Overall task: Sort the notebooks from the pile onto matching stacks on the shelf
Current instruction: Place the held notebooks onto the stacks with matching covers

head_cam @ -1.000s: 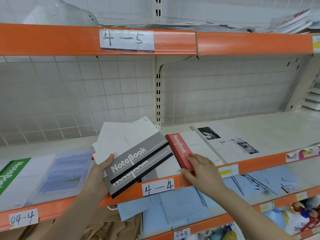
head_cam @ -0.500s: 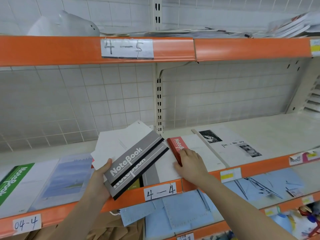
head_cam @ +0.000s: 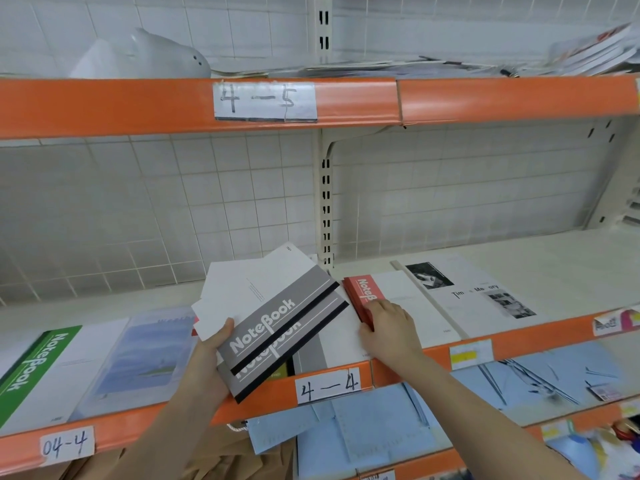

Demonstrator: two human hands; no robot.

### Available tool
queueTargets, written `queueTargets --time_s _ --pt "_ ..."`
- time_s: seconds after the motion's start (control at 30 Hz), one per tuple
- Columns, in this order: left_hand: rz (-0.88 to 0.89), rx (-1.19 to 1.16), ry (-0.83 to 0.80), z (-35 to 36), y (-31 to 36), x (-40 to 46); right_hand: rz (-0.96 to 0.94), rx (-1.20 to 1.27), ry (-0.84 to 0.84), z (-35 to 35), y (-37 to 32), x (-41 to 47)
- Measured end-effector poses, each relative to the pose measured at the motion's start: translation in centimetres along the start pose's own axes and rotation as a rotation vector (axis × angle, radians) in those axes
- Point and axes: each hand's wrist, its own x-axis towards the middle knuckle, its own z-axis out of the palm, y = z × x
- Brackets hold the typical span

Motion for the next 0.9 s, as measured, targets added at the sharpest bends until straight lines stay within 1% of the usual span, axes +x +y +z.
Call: queueTargets --time_s 0.37,0.43,0.5,0.53,0.6,0.63,0.7,0.77,0.83,0.9 --pt "-0.031 -0.022 -0.021 0.1 0.1 -0.2 -0.053 -0.002 0.020 0.1 0.3 0.0" --pt "-0.030 -0.019 -0.039 0.2 0.2 -0.4 -0.028 0.126 0.047 -0.6 -0.2 0.0" --pt "-0.012 0.001 -0.080 0.5 0.4 -0.7 0.015 0.401 0.094 -2.2 -1.4 0.0" --pt "0.008 0.015 -0.100 0.6 0.5 -0.8 0.040 0.572 0.082 -3.2 -2.2 0.0" --pt "0.055 0.055 -0.115 0.9 0.5 -1.0 0.061 0.881 -0.029 -5.3 -4.0 -0.1" --pt "0.076 0.074 -0.118 1.1 0.6 -1.1 0.050 0.920 -0.085 -5.8 -4.6 -0.1" --pt "0.107 0.098 -0.122 1.4 0.8 -1.3 0.039 0.872 -0.129 -5.9 -5.4 -0.1" --pt "0.123 0.100 -0.117 1.5 1.2 -1.6 0.096 0.883 -0.099 -5.6 -5.9 0.2" --pt "0.118 0.078 -0.117 1.3 1.7 -1.7 0.138 0.962 -0.045 -5.1 -6.4 0.3" --pt "0.061 0.068 -0.123 1.2 2.3 -2.0 0.166 1.023 0.028 -4.7 -6.8 0.4"
